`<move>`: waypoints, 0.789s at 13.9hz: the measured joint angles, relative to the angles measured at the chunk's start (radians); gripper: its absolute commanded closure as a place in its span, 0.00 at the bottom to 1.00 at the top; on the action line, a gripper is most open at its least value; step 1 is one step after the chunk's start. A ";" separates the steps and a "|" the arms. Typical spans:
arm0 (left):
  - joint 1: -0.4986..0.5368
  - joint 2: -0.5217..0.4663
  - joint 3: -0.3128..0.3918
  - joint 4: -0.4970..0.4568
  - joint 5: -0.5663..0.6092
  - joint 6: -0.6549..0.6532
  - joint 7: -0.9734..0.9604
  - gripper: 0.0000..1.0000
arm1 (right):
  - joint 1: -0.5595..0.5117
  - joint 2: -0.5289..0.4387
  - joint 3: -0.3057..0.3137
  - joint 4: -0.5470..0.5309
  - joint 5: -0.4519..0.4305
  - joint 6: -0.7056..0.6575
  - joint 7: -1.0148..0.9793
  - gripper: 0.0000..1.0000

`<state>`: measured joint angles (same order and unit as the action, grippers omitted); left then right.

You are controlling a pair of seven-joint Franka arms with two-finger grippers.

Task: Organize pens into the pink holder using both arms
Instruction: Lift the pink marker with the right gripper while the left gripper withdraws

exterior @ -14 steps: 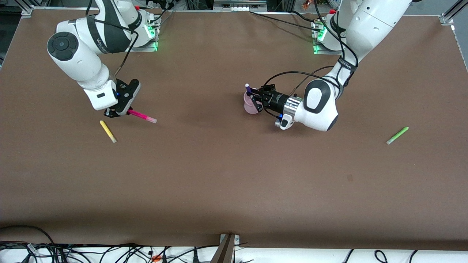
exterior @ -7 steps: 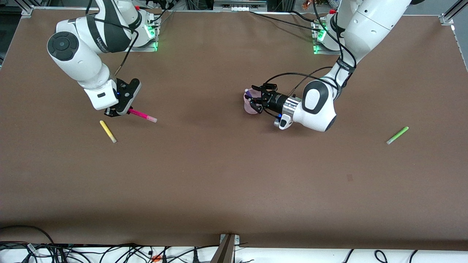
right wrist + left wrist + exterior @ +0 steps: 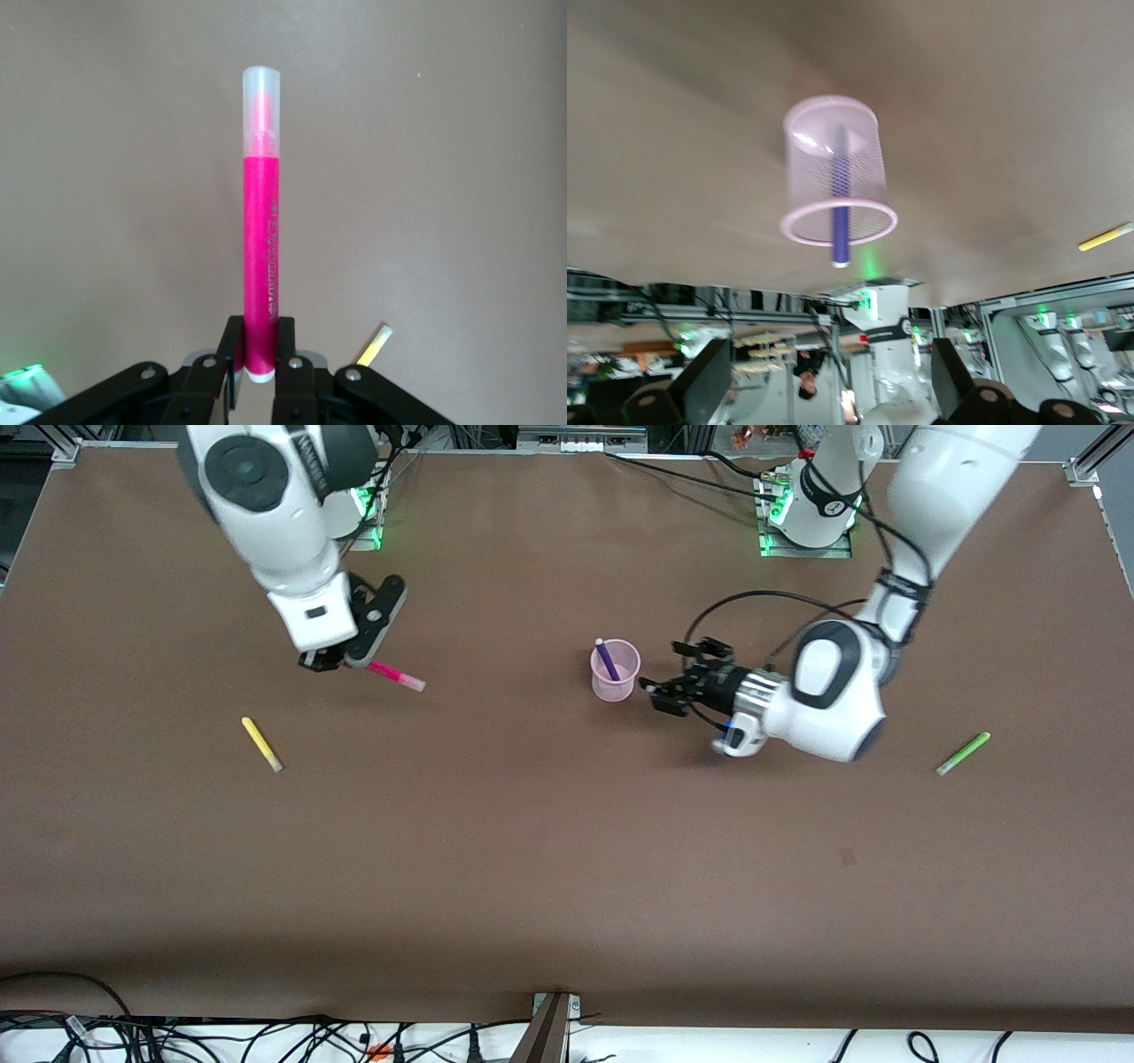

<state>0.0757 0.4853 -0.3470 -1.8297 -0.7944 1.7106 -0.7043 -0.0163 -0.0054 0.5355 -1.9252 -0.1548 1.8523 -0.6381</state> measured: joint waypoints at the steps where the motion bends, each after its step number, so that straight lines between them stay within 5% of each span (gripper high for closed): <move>1: 0.056 -0.007 0.002 0.037 0.064 -0.058 0.004 0.00 | 0.035 0.003 0.014 0.031 -0.020 -0.039 0.056 1.00; 5: 0.173 -0.009 0.005 0.168 0.292 -0.186 0.062 0.00 | 0.233 0.092 0.024 0.175 -0.137 -0.136 0.186 1.00; 11: 0.209 -0.043 0.004 0.219 0.572 -0.192 0.331 0.00 | 0.538 0.384 0.020 0.340 -0.386 -0.279 0.378 1.00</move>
<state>0.2845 0.4420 -0.3432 -1.6102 -0.2220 1.5181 -0.3731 0.5213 0.3784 0.5553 -1.5848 -0.5406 1.5734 -0.2604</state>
